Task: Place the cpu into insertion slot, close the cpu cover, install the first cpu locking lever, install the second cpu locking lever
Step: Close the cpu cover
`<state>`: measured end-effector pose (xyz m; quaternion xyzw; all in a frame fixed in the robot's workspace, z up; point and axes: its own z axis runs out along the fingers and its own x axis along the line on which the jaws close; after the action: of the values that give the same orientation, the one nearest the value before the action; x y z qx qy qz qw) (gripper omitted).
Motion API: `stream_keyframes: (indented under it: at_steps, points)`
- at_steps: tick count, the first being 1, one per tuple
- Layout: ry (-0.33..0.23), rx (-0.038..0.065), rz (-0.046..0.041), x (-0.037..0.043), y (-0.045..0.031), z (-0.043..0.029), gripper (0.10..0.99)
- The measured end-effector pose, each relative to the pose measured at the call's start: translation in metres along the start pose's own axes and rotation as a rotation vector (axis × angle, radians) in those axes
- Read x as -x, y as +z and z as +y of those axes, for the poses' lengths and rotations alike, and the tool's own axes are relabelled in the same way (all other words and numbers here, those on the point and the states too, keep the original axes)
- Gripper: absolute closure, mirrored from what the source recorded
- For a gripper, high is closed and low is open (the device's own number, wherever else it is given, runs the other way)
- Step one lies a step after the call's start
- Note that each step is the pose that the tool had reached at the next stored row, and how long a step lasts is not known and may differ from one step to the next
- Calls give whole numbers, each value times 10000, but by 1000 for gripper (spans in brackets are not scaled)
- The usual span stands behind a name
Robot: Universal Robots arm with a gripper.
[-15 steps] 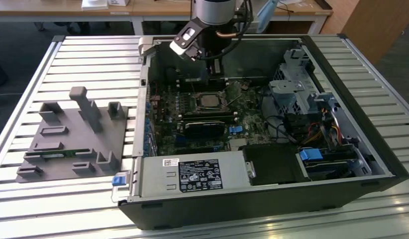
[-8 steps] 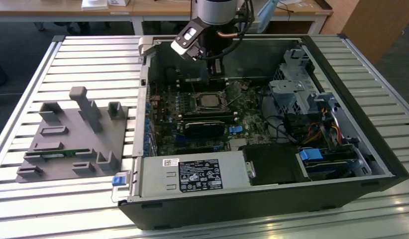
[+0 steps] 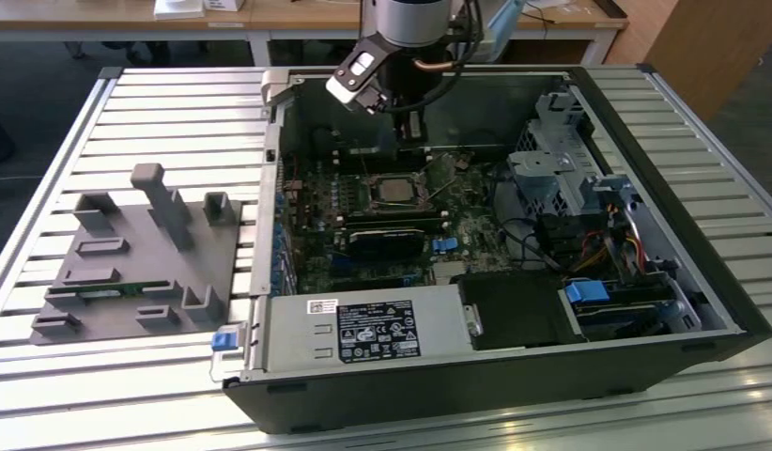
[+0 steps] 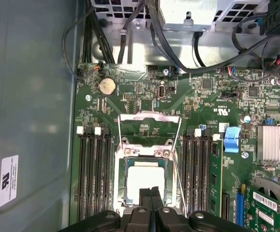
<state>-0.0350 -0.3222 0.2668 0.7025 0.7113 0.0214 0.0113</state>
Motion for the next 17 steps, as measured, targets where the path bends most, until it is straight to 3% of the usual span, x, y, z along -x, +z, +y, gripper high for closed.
stream_keyframes:
  at_steps: [10,17]
  points:
    - [0,-6,0,-1,-60,10,980]
    - [6,-7,3,0,-60,36,980]
